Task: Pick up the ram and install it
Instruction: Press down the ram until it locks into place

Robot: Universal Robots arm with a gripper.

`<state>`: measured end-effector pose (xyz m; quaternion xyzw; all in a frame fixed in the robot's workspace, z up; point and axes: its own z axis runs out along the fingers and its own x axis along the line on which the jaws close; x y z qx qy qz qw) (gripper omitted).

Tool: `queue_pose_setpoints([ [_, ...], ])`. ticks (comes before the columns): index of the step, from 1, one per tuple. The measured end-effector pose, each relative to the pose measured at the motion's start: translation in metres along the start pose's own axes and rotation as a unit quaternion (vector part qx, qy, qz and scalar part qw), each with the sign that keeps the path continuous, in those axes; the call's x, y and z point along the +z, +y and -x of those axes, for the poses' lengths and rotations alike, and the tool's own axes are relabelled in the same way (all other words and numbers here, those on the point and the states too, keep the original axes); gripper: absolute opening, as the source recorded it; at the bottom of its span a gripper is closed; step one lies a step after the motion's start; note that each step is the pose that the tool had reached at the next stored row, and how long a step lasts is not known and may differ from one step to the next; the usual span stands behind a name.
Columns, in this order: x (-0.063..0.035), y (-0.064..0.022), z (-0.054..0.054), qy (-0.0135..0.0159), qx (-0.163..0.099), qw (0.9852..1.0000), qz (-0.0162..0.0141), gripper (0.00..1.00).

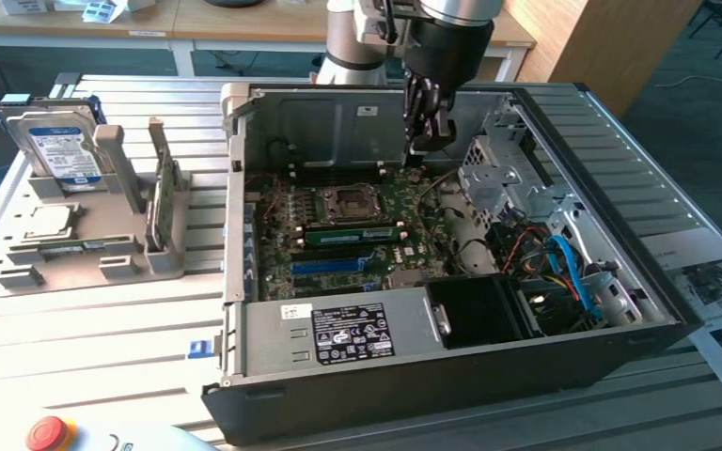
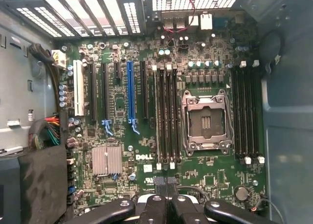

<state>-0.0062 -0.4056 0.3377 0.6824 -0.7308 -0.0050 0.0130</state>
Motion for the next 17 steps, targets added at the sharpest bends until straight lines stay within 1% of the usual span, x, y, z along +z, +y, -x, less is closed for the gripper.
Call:
queue_pose_setpoints([
  [10, 0.0154, -0.0004, 0.000, 0.0000, 0.000, 1.0000, 0.0000, 0.10],
  [17, 0.0235, -0.0006, 0.000, 0.0000, 0.000, 1.0000, 0.0000, 0.10],
])
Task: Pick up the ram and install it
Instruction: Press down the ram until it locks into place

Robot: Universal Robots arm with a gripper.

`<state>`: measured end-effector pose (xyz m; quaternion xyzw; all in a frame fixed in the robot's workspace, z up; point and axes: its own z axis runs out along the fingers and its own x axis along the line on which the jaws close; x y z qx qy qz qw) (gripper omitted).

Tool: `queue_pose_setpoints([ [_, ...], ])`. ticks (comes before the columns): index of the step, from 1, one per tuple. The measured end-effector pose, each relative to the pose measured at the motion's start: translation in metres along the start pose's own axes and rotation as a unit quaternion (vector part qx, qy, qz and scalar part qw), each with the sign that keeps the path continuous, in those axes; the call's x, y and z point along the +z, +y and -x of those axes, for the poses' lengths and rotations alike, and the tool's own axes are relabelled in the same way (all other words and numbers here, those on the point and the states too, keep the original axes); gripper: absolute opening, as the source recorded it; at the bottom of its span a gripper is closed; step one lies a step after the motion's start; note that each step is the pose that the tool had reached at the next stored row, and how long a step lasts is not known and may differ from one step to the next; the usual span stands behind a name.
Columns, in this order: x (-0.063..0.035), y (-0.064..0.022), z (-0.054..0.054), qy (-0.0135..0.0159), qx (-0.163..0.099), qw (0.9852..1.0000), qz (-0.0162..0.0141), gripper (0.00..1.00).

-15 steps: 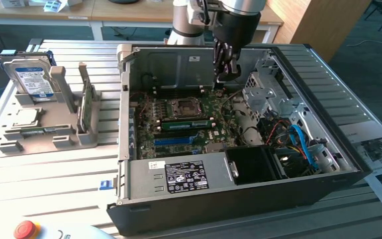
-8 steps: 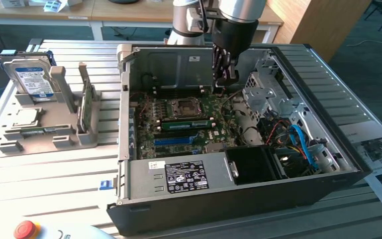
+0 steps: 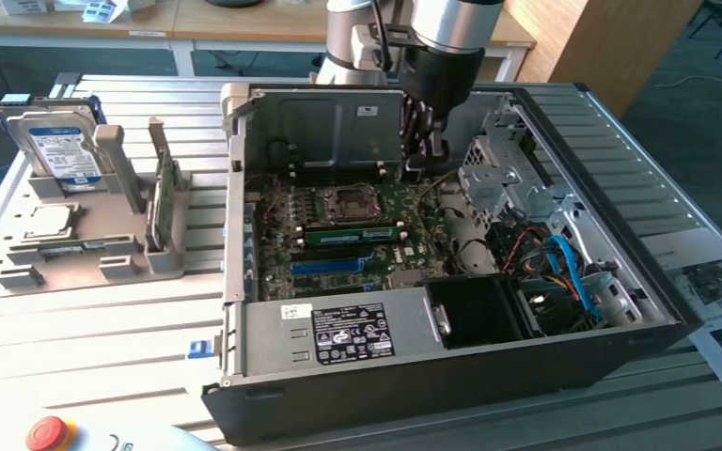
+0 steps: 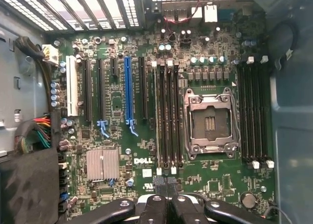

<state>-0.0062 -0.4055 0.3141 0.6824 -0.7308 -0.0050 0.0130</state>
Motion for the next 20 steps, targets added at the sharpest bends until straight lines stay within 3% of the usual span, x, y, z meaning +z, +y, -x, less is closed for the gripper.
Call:
queue_pose_setpoints([
  [20, 0.0227, -0.0006, 0.000, 0.0000, 0.000, 1.0000, 0.0000, 0.10],
])
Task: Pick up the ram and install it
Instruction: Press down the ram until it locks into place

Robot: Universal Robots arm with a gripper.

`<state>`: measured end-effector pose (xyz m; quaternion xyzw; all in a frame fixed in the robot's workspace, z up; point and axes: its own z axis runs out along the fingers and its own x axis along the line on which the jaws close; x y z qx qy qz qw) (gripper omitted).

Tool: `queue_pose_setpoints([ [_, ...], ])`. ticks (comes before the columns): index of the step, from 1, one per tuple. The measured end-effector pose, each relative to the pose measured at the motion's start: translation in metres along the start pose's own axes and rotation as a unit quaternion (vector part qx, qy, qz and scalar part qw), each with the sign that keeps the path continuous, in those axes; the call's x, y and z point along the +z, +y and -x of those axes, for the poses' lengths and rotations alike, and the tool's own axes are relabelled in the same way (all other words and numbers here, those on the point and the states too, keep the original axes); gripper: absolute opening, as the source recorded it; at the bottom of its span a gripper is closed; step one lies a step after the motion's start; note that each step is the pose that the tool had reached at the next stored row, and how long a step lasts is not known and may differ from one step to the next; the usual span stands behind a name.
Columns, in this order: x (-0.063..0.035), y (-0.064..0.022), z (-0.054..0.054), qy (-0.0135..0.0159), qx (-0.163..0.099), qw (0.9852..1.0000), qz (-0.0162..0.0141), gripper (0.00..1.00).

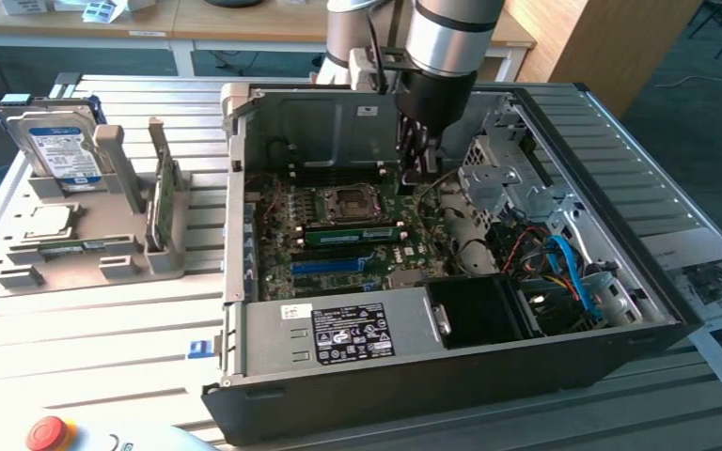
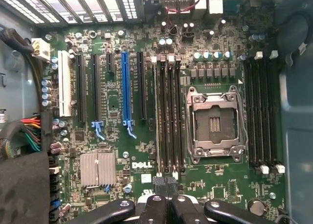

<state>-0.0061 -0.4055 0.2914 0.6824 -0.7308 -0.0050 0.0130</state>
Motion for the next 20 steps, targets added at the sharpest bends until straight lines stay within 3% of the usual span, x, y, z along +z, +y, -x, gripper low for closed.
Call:
queue_pose_setpoints([
  [20, 0.0198, -0.0005, 0.000, 0.0000, 0.000, 1.0000, 0.0000, 0.10],
])
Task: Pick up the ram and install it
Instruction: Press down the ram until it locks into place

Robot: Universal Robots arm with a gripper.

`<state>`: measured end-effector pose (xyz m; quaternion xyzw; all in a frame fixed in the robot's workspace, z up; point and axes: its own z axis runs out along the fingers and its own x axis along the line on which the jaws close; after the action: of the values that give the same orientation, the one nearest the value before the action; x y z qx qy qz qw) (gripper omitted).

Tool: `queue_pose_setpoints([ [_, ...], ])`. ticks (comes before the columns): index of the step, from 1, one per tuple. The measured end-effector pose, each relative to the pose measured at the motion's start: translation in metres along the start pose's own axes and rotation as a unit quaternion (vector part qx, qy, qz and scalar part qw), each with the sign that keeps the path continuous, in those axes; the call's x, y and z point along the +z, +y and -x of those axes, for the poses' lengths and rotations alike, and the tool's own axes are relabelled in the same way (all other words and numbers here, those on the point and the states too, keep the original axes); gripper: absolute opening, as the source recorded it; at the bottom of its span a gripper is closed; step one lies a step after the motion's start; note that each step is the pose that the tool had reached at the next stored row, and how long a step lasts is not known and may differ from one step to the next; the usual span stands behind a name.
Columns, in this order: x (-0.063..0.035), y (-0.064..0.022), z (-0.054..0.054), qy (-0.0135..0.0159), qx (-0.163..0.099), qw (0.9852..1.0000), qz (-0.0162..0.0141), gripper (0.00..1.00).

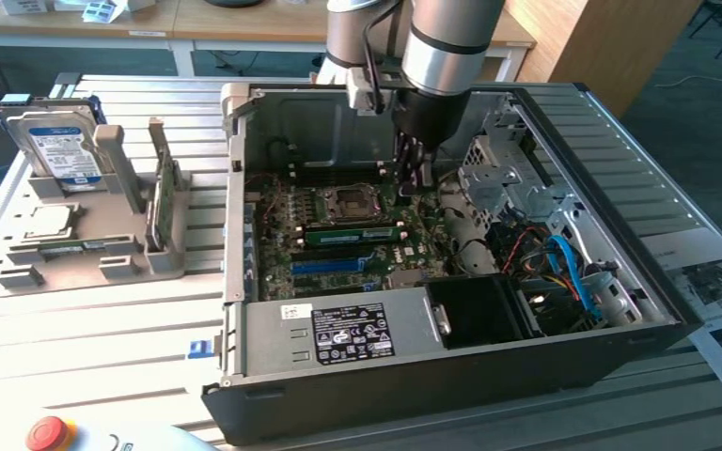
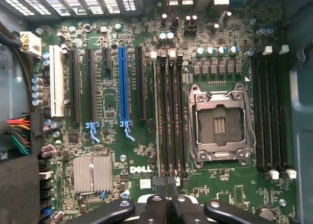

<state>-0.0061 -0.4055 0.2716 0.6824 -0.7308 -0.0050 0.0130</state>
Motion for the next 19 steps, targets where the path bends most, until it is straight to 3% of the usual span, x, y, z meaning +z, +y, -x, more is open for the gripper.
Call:
queue_pose_setpoints([
  [19, 0.0166, -0.0004, 0.000, -0.0001, 0.000, 1.0000, 0.0000, 0.10],
])
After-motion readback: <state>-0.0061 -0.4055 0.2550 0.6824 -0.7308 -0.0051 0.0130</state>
